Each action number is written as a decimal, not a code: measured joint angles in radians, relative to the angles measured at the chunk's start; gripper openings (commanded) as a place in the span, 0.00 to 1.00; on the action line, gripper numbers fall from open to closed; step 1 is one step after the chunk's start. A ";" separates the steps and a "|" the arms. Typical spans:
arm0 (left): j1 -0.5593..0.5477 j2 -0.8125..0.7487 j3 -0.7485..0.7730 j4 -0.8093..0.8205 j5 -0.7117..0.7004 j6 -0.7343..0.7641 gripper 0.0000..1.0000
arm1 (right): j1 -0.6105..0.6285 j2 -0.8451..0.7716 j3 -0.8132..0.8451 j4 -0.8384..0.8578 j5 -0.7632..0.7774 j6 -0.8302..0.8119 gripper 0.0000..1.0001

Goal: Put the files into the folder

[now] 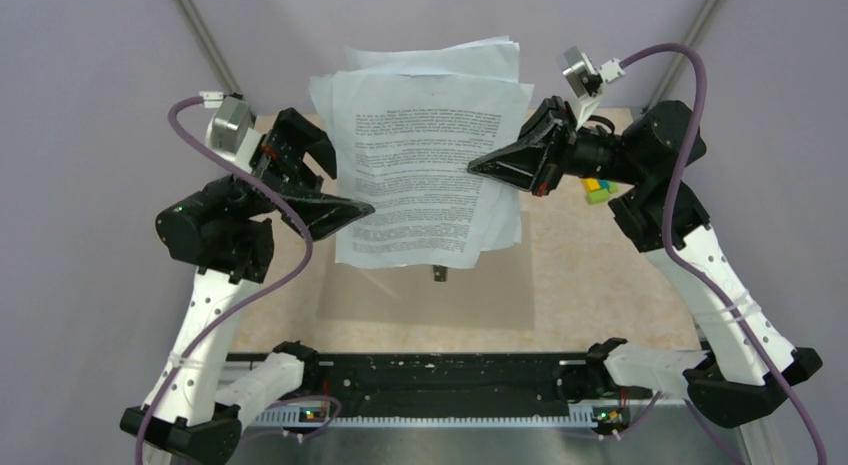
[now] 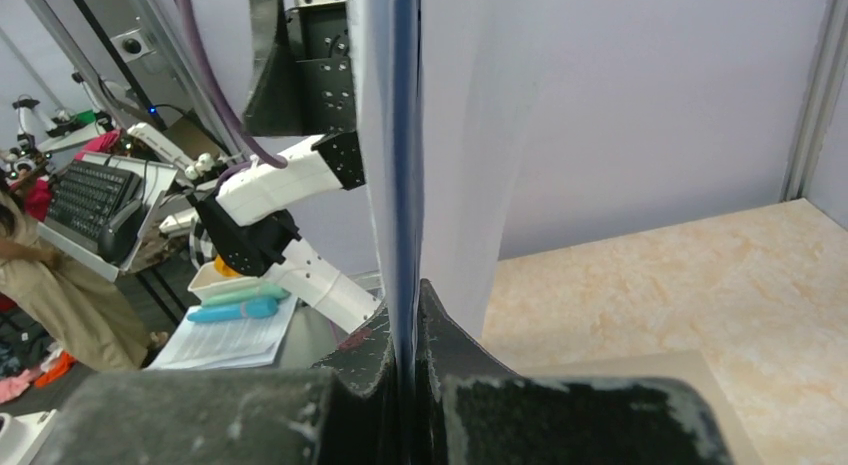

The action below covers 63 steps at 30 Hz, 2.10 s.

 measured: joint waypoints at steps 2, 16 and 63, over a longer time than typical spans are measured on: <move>-0.007 -0.001 0.004 -0.089 -0.014 0.060 0.65 | 0.000 0.000 -0.001 0.006 0.001 0.003 0.00; -0.100 0.000 0.043 -0.745 -0.358 0.512 0.00 | 0.000 0.000 -0.056 0.052 0.045 0.029 0.00; -0.246 0.011 -0.011 -0.917 -0.674 0.527 0.24 | 0.038 -0.089 -0.350 0.159 0.390 0.072 0.00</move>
